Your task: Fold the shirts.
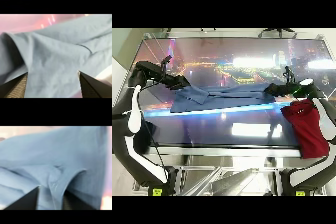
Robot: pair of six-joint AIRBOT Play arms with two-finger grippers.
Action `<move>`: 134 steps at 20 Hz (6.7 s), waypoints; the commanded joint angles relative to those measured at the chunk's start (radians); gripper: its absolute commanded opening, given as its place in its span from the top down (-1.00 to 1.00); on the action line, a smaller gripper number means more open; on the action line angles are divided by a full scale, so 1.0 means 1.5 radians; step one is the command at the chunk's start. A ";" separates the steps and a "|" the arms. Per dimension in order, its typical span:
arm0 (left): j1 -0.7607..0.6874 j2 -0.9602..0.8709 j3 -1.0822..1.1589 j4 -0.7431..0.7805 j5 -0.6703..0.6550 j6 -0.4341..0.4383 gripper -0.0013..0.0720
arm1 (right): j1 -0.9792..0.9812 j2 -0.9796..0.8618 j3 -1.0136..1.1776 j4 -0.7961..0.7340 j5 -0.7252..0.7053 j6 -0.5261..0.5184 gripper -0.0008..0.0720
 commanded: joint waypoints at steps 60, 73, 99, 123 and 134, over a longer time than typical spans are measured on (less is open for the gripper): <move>0.123 0.671 -0.255 -0.008 0.014 -0.038 0.93 | 0.339 -0.109 0.293 0.212 0.070 0.092 -0.02; 0.123 0.671 -0.255 -0.007 0.015 -0.038 0.93 | 0.237 -0.203 0.275 -0.101 0.158 0.311 -0.66; 0.123 0.594 -0.255 -0.009 0.111 -0.038 0.93 | -0.159 0.322 0.349 -0.487 0.380 0.701 0.92; 0.123 0.581 -0.255 -0.009 0.176 -0.046 0.93 | -0.264 0.566 -0.253 -0.686 0.418 0.566 -0.93; 0.123 0.844 -0.497 -0.006 0.174 -0.058 0.93 | -0.102 0.648 -0.324 -0.318 0.367 0.533 0.92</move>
